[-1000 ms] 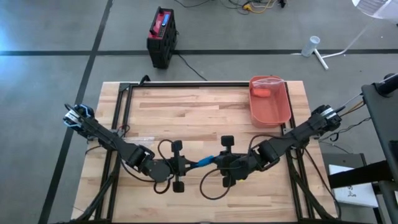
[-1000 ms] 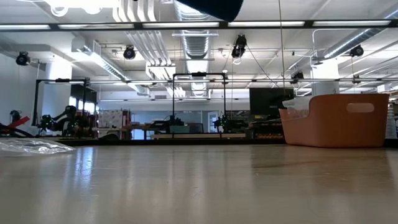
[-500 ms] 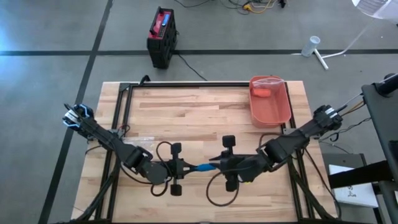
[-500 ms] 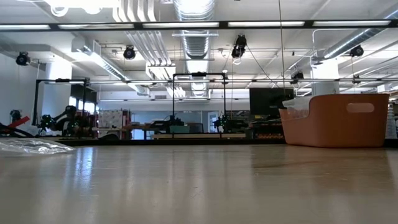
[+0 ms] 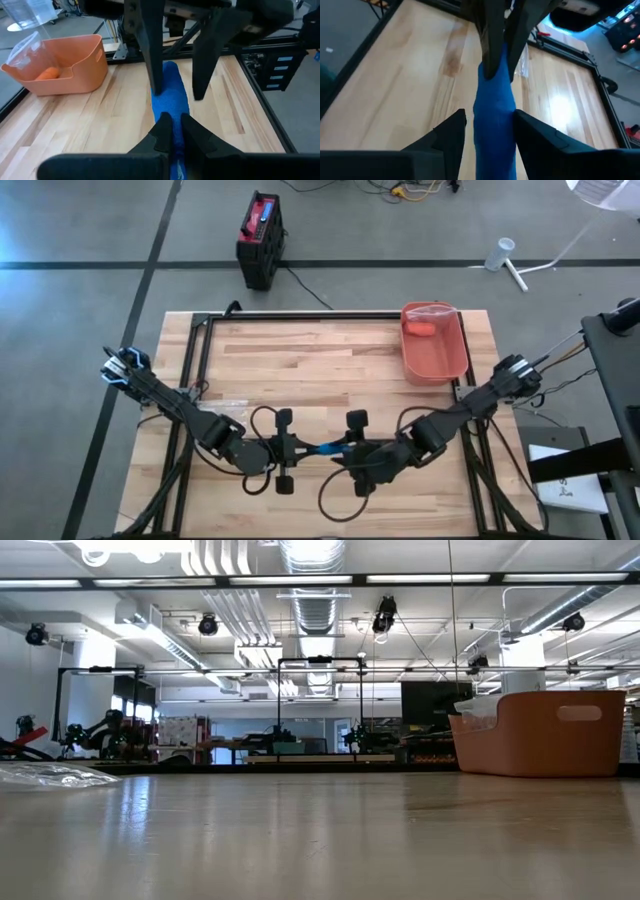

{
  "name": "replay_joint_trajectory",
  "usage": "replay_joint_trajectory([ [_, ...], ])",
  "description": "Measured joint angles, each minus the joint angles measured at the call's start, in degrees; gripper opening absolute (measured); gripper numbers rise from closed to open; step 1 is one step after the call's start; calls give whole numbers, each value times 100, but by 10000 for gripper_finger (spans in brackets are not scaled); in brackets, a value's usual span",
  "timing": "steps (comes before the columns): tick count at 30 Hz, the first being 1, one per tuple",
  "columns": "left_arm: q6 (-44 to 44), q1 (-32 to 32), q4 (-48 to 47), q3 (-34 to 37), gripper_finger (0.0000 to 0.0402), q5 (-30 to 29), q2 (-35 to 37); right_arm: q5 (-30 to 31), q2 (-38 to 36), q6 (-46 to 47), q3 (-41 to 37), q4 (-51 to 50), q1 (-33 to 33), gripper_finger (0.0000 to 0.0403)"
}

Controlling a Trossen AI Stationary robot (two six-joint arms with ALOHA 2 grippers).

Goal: Roll bandage
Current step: Roll the blue bandage

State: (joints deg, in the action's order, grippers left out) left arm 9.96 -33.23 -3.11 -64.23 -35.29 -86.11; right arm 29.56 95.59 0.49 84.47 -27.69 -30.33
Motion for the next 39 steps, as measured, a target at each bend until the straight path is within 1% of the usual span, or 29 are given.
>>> replay_joint_trajectory([
  [3,2,2,-39,-48,9,4,-4,4,75,45,-2,-22,61,152],
  [6,-27,2,-19,-68,9,55,-5,1,79,104,-7,-73,102,134],
  [12,-84,0,28,-87,9,72,-7,-29,85,101,-11,-75,131,79],
  [16,-229,-5,163,-87,10,128,-13,-397,85,105,-15,-62,171,43],
  [18,-358,-13,195,-87,20,160,-15,-447,81,107,-15,-50,173,32],
  [20,-494,-57,258,-87,43,158,-12,-462,34,119,-21,-74,172,26],
  [23,-643,-122,467,-126,95,149,43,-475,-25,264,-25,-168,184,27],
  [26,-671,-149,477,-127,149,160,26,-466,-140,455,-26,-172,199,32],
  [30,-715,-136,450,-116,207,126,-50,-457,-171,637,-22,-244,208,29],
  [34,-886,-138,349,-116,246,-214,-150,-566,-168,866,-24,-253,210,29],
  [36,-1057,-132,266,-109,258,-440,-196,-705,-168,911,-22,-190,208,32],
  [39,-1139,-122,247,-103,268,-530,-254,-735,-172,952,-22,-201,197,32],
])
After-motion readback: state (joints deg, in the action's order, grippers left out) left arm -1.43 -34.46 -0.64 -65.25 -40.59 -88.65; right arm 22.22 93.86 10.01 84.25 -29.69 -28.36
